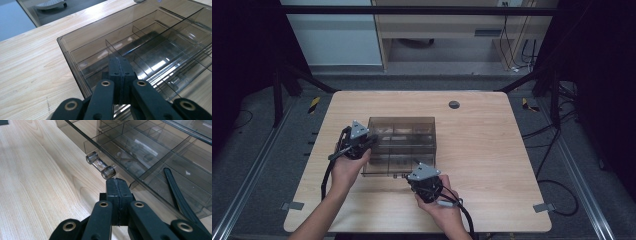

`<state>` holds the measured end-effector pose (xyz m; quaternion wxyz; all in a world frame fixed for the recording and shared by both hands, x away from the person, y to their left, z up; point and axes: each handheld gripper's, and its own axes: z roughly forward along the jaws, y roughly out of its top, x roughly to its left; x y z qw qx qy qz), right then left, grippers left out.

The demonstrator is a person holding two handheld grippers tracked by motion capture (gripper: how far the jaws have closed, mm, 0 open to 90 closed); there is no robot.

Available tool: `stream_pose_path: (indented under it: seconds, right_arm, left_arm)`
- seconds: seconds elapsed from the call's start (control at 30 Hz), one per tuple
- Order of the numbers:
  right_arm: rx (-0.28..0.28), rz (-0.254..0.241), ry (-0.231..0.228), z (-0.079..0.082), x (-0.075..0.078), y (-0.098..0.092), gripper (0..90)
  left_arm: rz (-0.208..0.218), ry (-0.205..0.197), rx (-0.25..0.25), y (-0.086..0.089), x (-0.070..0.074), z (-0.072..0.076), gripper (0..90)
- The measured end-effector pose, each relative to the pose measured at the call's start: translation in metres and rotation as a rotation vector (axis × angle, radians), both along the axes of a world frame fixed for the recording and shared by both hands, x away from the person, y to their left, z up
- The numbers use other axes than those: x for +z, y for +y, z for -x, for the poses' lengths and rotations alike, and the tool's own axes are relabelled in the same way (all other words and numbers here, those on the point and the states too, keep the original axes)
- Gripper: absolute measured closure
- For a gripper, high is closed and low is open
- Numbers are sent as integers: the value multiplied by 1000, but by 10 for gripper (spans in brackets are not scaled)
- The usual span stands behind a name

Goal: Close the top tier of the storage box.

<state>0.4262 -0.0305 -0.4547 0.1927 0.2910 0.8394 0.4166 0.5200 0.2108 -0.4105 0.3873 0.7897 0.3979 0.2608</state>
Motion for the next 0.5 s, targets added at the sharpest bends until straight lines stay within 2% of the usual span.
stream_pose_path:
  seconds: [0.5]
  right_arm:
    - [-9,-2,2,-9,5,0,900]
  left_arm:
    - [0,1,0,0,0,0,897]
